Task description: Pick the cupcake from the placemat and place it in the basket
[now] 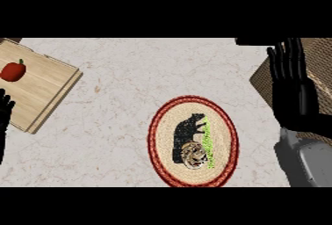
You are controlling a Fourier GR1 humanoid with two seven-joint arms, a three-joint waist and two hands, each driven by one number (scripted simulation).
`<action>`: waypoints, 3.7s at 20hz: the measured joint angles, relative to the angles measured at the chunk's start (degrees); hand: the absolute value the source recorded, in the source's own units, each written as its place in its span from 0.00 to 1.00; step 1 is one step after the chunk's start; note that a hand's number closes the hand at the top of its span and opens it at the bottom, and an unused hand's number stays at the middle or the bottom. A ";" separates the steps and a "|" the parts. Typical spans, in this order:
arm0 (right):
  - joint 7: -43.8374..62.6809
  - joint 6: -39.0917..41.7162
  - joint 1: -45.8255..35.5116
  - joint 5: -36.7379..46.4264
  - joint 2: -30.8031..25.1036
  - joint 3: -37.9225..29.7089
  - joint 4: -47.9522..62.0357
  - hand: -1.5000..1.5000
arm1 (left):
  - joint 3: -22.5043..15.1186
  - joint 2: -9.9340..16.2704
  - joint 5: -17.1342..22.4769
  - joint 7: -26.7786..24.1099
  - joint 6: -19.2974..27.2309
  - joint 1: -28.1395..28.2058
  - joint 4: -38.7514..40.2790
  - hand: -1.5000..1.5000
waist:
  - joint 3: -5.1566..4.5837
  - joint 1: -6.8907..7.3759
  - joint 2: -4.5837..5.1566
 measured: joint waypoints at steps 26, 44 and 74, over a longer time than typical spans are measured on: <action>-10.16 -24.46 37.58 38.05 -3.21 19.35 -7.26 0.00 | -12.43 -5.85 -4.71 18.75 -1.54 -11.12 4.17 0.50 | 0.26 -4.05 -0.30; 39.18 -1.36 45.91 57.40 -16.32 31.26 -41.98 0.00 | -12.52 -8.61 -7.05 19.88 -3.49 -14.22 6.08 0.50 | 0.86 -1.08 -0.10; 42.05 -3.85 28.82 69.12 4.13 33.02 -17.90 0.00 | -4.07 -16.42 -16.17 20.63 -10.61 -14.56 7.38 0.50 | 1.05 -0.64 -0.08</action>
